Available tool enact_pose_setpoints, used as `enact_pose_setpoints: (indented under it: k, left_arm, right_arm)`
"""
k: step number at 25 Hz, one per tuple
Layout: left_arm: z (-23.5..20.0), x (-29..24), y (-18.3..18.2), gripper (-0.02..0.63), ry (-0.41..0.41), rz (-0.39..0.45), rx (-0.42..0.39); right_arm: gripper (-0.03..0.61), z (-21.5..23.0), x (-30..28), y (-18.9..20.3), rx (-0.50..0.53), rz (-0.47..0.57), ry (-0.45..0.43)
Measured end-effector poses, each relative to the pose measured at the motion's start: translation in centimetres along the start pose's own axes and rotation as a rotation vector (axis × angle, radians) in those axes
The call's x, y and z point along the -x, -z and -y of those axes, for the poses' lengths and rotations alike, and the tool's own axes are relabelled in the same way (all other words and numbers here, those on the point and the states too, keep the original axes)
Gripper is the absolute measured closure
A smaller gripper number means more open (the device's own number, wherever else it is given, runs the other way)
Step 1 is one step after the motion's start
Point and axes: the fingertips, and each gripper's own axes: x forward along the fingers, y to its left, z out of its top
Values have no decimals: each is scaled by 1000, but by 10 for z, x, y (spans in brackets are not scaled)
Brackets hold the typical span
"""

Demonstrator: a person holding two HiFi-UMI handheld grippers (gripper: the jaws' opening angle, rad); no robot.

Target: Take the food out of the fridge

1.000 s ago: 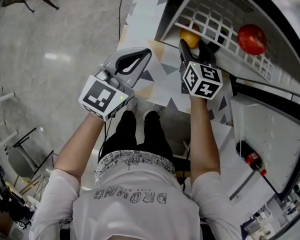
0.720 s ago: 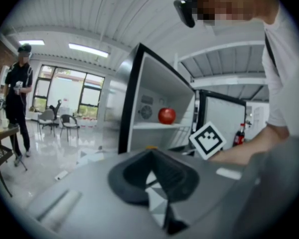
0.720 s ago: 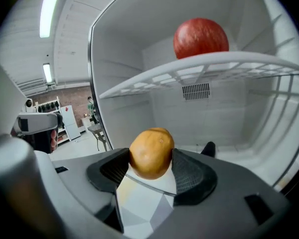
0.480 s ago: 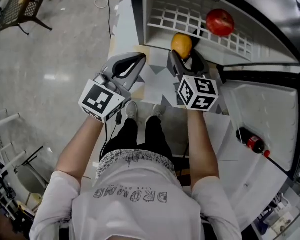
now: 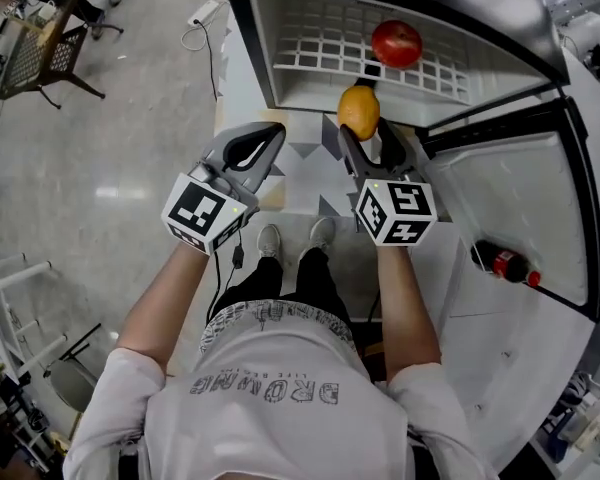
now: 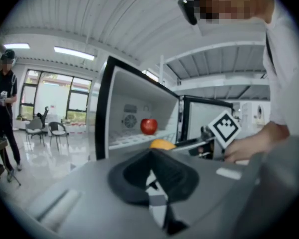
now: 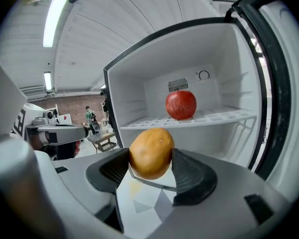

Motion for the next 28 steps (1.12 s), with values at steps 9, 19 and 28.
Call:
enact_pose_setpoints:
  k: [9, 19, 28]
  left_arm:
    - [7, 11, -14, 607, 16, 7, -27]
    - [12, 17, -32, 607, 40, 37, -48]
    - [13, 14, -47, 607, 57, 66, -70]
  right_arm:
    - [313, -14, 43, -31, 9, 70, 2]
    - [313, -19, 78, -65, 27, 142, 13]
    - [313, -15, 94, -79, 33, 163, 30]
